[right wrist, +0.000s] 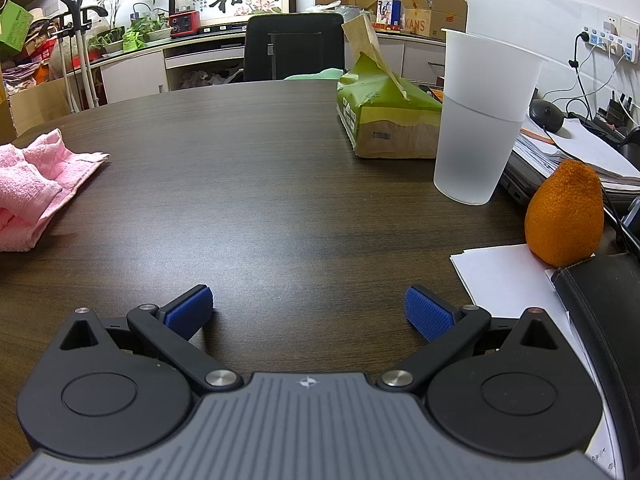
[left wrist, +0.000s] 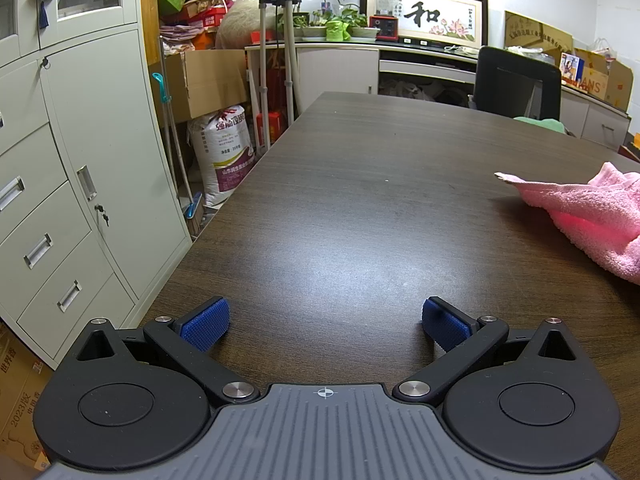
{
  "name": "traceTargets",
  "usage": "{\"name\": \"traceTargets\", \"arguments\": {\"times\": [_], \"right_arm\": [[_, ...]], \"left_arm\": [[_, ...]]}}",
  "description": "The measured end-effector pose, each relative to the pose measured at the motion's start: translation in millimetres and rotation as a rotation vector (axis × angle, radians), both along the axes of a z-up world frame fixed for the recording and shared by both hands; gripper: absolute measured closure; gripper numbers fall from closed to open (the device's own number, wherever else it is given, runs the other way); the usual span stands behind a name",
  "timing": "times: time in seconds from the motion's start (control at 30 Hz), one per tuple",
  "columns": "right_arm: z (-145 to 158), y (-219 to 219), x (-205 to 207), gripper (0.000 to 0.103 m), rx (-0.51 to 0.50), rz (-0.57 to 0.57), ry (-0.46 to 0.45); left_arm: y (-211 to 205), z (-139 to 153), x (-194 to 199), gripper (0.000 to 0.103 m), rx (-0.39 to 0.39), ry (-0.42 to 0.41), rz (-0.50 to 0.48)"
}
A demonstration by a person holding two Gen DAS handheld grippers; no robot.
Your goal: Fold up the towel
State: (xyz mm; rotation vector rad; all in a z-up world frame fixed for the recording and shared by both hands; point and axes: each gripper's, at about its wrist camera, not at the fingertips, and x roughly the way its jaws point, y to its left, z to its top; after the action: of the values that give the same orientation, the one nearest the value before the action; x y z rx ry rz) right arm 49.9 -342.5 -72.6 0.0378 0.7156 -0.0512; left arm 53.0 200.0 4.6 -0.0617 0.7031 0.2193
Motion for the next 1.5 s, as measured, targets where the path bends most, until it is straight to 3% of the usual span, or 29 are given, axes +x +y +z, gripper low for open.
{"name": "traceTargets", "arguments": {"times": [1.5], "right_arm": [[-0.8,-1.2,-0.5,0.000,0.003,-0.003,-0.001]], "left_arm": [[0.0,-0.3,0.1,0.000,0.001,0.000,-0.009]]}}
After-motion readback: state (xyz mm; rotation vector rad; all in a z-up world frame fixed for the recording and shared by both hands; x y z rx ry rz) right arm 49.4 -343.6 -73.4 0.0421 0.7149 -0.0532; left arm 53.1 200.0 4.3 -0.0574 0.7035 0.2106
